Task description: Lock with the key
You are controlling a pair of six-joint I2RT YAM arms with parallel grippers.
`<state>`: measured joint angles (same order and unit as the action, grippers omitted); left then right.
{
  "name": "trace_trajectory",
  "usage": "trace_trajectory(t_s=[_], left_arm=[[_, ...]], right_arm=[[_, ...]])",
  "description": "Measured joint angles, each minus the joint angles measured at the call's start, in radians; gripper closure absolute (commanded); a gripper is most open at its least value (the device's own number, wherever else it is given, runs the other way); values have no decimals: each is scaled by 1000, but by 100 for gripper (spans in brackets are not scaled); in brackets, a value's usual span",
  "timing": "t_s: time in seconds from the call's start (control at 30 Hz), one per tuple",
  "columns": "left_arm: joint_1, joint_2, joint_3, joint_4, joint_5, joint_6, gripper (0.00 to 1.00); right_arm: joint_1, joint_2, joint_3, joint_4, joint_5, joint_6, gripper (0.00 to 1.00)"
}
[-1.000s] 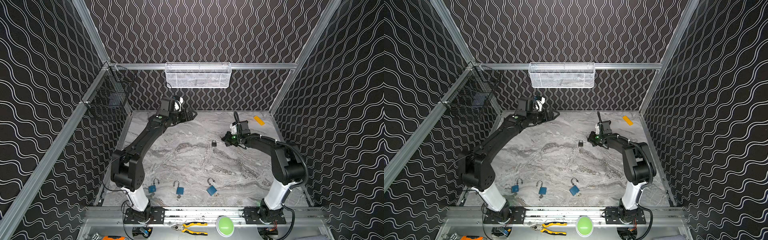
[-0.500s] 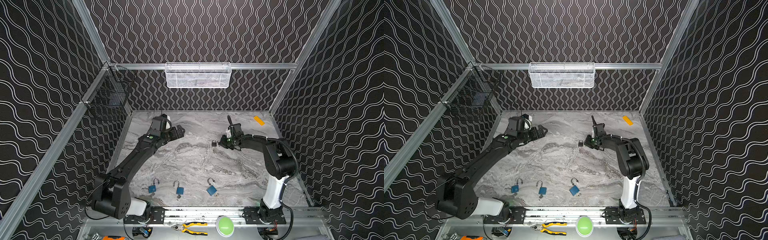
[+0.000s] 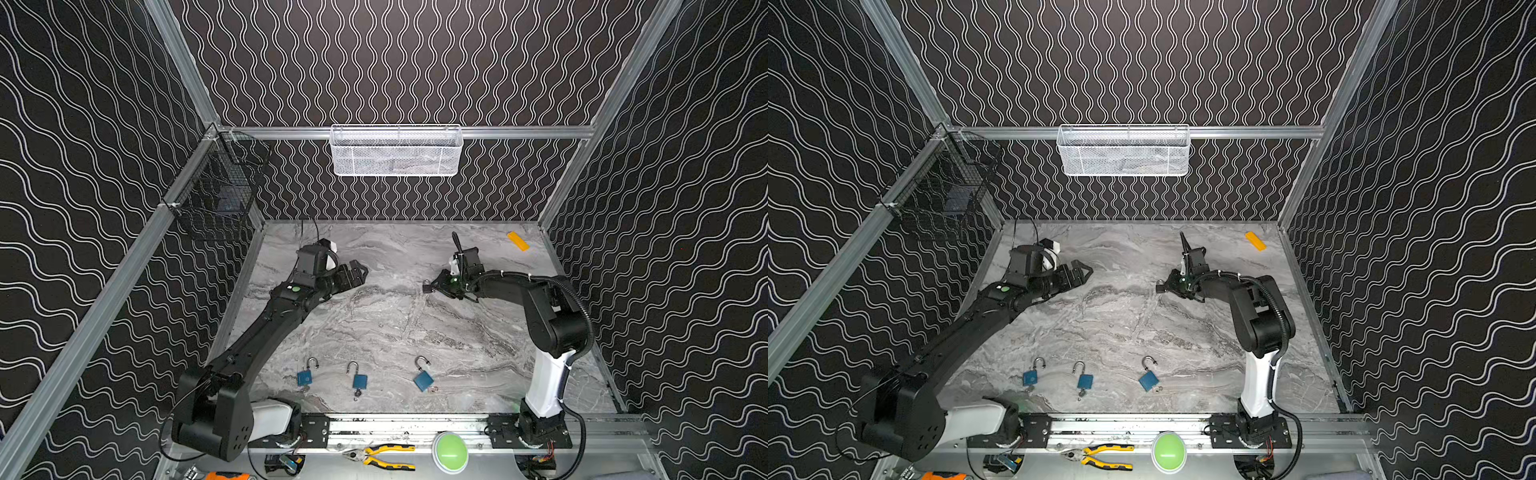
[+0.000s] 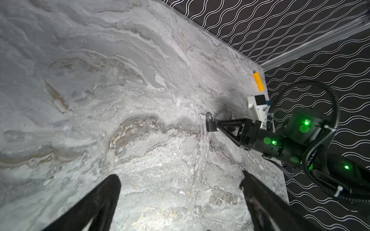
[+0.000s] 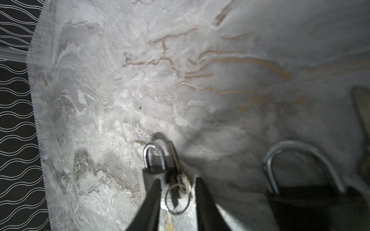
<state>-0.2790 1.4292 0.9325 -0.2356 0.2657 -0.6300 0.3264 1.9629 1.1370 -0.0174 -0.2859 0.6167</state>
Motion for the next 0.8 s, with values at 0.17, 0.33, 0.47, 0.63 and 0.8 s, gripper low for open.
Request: trace_trajectory(t_s=[0.17,0.33,0.47,0.63,0.8], left_arm=[[14,-72,-60,-28,-3,2,1],[16,-102,-102,-63,-2,2,1],[17,-127,-160,-79,13,1,1],[17,-162,-206,-112,27,-3,2],[-27,-174,-224,-179,13,-3,1]], right_arm=[[7,-24,-11,-9,24,1,47],[16,-66,-17,-40,41,1,36],[26,-138,-24,-57,50,-4,1],[34,-251,-60,-93,71,-8,0],[37,-370,-107,-135,106,-12,0]])
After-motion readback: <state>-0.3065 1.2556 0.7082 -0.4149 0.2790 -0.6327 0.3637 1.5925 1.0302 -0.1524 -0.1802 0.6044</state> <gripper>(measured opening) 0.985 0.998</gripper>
